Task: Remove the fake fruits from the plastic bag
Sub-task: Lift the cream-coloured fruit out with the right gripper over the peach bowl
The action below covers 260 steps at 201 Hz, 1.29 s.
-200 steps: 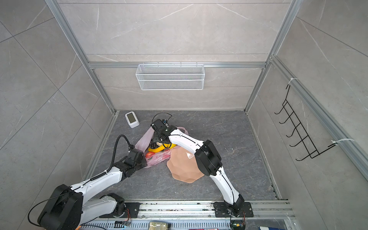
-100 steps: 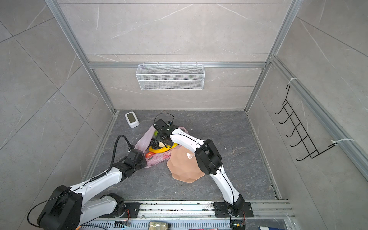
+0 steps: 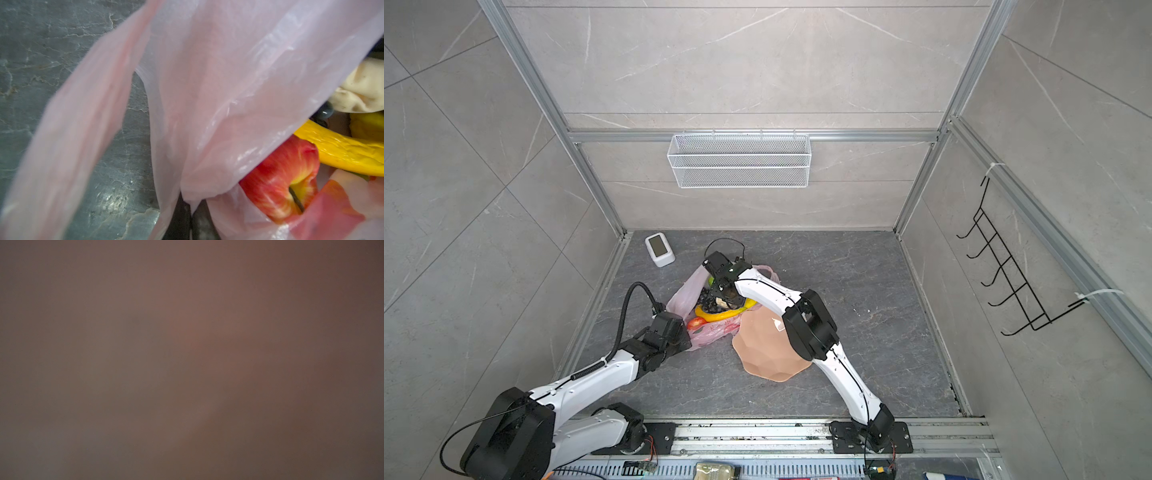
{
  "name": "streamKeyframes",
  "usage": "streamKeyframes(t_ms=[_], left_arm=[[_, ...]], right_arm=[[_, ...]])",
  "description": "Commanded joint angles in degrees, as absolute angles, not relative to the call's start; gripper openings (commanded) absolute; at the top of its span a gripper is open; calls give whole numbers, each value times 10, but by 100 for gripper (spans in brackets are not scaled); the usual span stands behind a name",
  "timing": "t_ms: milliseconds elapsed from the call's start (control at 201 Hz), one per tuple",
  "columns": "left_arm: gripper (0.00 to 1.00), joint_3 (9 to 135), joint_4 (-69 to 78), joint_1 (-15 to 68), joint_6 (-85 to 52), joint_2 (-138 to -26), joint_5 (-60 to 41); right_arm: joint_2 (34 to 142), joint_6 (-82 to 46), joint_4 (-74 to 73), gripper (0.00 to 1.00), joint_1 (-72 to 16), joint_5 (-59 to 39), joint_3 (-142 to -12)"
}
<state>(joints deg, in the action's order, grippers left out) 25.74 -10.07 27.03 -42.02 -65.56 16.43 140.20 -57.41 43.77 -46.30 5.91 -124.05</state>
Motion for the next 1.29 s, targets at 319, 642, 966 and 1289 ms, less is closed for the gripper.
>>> streamKeyframes(t_ms=[319, 642, 966, 1289], left_arm=[[0, 260, -92, 273, -414, -649, 176], [0, 300, -105, 273, -414, -676, 154], [0, 359, -105, 245, -376, -726, 133], [0, 374, -66, 195, -341, -758, 87]], right_arm=[[1359, -557, 368, 64, -457, 17, -1181], [1236, -531, 198, 64, -458, 3, -1019], [1049, -408, -60, 62, -465, 61, -743], [870, -241, -329, 62, -496, 180, -444]])
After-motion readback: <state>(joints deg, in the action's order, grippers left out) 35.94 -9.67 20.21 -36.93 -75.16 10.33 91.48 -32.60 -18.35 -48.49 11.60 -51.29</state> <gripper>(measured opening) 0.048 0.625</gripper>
